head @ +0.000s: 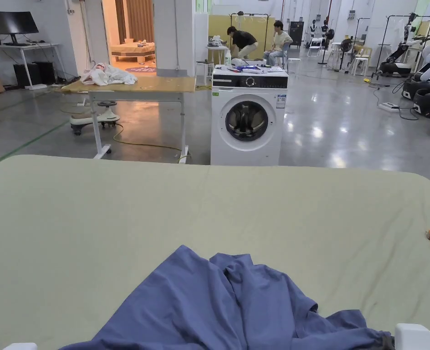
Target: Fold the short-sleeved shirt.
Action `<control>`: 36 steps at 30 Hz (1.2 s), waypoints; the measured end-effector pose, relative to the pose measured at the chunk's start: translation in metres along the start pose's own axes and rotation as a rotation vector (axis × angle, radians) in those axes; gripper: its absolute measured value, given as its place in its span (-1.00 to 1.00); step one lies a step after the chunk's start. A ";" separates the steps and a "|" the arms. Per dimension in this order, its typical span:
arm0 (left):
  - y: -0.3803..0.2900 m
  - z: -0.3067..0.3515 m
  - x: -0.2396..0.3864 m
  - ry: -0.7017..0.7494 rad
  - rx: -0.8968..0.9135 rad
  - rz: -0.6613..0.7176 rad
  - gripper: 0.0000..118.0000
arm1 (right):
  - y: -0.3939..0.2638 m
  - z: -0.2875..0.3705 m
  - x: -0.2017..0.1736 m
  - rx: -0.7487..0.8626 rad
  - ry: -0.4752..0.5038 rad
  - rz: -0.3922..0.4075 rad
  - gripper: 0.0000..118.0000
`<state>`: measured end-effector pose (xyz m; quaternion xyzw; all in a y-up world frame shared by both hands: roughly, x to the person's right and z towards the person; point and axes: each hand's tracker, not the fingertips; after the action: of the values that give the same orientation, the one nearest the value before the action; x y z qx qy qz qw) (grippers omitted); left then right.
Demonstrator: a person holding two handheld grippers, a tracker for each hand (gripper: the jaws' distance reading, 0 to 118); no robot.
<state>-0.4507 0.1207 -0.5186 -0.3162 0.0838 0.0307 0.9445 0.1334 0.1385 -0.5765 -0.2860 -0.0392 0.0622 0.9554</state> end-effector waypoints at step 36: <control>0.181 -0.075 0.119 -0.274 0.134 -0.169 -1.00 | 0.061 0.054 -0.088 0.398 0.091 -0.047 -1.00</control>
<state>-0.3643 0.2211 -0.7059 -0.2511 -0.0706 -0.0119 0.9653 0.0349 0.2059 -0.5688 -0.0930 0.0105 0.0334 0.9951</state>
